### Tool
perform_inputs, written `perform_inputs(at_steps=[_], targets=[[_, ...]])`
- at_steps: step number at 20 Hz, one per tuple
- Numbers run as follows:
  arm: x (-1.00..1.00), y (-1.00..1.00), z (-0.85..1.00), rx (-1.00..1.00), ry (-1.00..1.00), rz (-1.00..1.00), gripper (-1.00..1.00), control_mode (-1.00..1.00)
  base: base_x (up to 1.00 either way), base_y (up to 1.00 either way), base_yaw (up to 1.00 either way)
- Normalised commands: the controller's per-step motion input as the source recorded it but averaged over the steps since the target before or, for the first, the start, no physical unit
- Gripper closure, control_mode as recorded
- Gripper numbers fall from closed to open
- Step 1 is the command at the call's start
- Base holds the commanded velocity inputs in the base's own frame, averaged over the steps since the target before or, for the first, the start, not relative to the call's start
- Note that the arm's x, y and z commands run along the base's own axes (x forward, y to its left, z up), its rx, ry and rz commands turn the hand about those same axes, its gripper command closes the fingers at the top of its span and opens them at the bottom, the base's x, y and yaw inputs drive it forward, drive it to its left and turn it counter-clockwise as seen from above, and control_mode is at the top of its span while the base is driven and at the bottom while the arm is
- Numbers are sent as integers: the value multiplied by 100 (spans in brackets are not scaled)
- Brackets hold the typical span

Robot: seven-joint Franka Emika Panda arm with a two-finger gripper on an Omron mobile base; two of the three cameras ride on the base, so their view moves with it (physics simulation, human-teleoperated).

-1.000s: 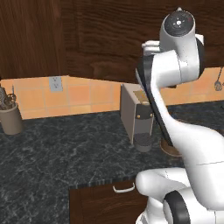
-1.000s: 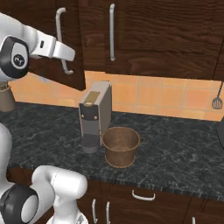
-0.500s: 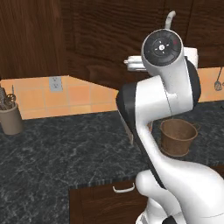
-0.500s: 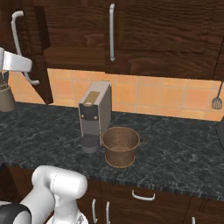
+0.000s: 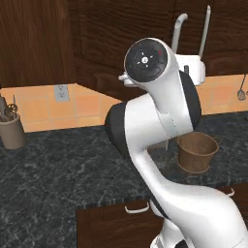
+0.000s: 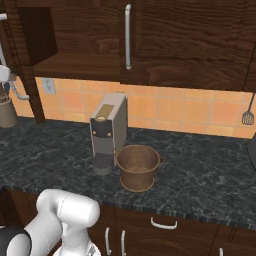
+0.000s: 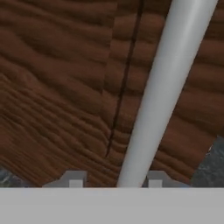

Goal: Open the cabinet, pick up the bread from the cabinet and place it in the basket. Then move the basket to the dining counter.

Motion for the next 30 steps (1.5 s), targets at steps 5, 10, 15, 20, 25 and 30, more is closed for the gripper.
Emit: perform_inputs(at_steps=[5,10,15,20,25,30], targets=[[-60,-22,-2,11,-4,-1,-100,-100,0,0,0],[-92,-99,0,51,-12,34,-100,-100,0,0,0],[-65,-100,-4,75,-24,34,-100,-100,0,0,0],[15,-28,-46,100,2,42,-100,-100,0,0,0],[93,24,-28,72,45,37,-100,-100,0,0,0],[72,23,0,32,36,15,-100,-100,0,0,0]])
